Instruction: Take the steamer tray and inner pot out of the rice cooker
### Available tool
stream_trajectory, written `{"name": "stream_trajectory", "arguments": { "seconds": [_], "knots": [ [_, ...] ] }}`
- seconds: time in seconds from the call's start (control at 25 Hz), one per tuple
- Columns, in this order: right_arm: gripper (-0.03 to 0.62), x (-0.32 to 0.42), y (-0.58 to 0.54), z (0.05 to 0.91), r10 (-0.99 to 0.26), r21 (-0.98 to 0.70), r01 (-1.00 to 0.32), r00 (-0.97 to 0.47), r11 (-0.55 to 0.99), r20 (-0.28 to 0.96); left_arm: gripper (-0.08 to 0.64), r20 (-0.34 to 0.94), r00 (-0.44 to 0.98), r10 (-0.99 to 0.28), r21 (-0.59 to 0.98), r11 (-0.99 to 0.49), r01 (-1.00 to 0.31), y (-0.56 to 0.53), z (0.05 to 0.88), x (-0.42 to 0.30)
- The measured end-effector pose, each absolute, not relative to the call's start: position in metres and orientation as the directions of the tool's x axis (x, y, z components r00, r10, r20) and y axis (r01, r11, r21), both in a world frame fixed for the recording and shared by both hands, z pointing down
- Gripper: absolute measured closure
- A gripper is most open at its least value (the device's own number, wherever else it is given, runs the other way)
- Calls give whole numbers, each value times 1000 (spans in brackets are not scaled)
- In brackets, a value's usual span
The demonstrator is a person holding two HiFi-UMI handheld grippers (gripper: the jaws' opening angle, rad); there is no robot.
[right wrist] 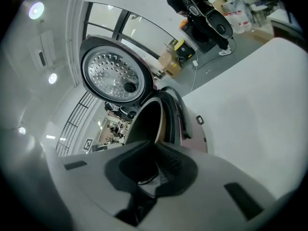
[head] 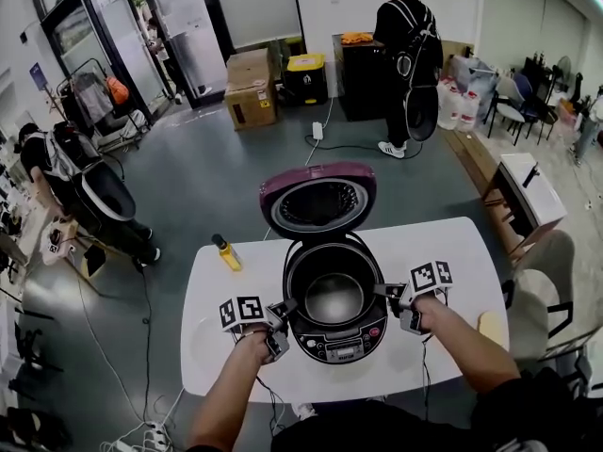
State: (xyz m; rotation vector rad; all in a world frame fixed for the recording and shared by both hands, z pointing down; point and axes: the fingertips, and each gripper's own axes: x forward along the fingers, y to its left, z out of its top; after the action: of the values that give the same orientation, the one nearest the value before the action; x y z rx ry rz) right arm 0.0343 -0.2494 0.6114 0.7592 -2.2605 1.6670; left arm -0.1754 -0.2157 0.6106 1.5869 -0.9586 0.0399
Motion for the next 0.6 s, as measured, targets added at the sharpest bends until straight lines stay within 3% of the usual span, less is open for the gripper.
{"name": "stream_trajectory", "arguments": {
  "seconds": [0.24, 0.6],
  "knots": [
    [560, 31, -241, 597, -326, -800, -543, -827, 256, 458, 548, 509, 630, -586, 791, 31, -611, -213, 596, -180],
    [554, 28, -239, 522, -408, -777, -474, -860, 414, 308, 537, 418, 624, -661, 775, -99, -624, -209, 532, -182]
  ]
}}
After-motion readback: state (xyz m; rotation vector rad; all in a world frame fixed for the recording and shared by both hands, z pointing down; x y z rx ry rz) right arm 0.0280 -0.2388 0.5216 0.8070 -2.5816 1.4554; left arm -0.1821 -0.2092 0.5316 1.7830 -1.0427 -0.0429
